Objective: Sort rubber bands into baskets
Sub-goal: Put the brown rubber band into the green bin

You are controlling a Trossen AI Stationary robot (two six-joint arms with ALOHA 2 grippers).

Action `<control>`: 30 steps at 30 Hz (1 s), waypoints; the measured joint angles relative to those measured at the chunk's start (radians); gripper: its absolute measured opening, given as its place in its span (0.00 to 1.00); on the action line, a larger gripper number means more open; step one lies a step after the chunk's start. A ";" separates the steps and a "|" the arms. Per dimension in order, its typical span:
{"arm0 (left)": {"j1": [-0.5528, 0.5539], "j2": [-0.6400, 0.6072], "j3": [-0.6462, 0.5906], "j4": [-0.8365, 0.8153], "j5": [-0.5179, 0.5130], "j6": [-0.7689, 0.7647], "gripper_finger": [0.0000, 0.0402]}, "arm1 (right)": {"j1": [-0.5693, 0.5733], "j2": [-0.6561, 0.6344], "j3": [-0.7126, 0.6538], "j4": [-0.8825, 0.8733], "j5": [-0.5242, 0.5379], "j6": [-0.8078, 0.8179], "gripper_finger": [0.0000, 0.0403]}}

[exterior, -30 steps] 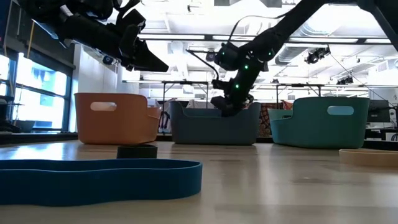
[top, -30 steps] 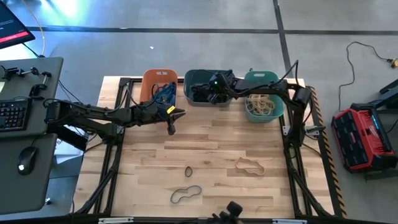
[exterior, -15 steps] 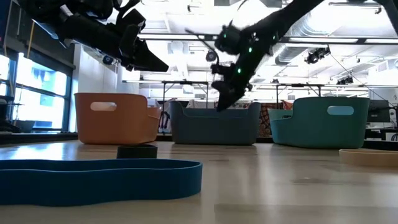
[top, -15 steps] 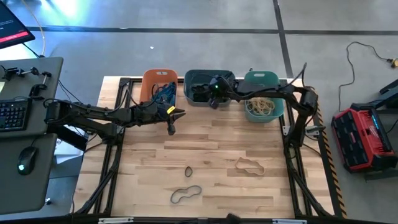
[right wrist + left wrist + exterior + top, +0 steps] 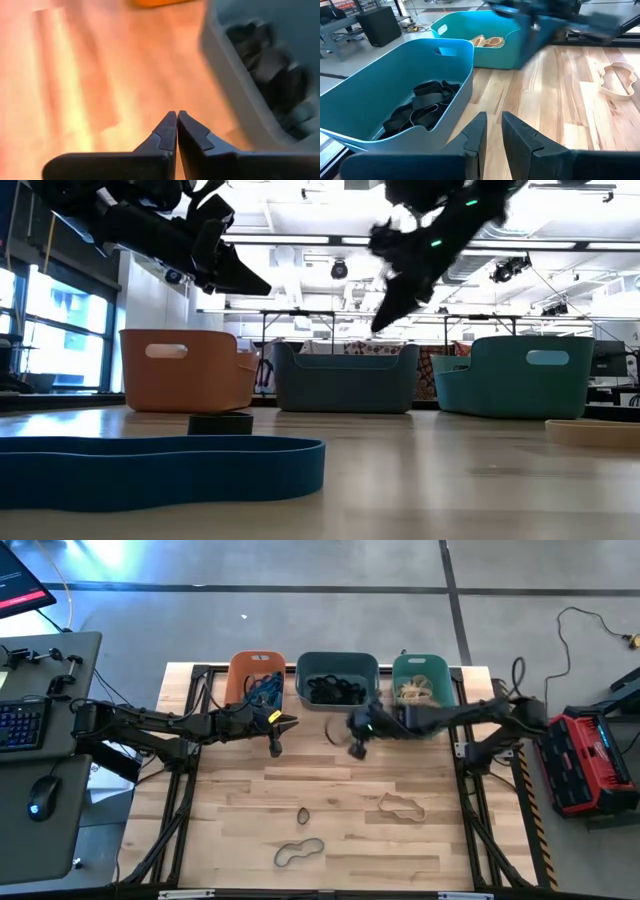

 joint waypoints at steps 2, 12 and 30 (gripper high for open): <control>0.000 0.000 0.000 0.000 0.000 0.000 0.12 | 0.060 -0.049 -0.060 0.005 0.004 0.068 0.00; 0.000 0.000 0.000 0.001 0.000 0.000 0.12 | 0.430 -0.151 -0.175 -0.164 0.061 0.465 0.00; 0.000 0.000 0.000 0.000 0.000 0.007 0.12 | 0.653 -0.090 -0.192 -0.465 -0.032 0.811 0.39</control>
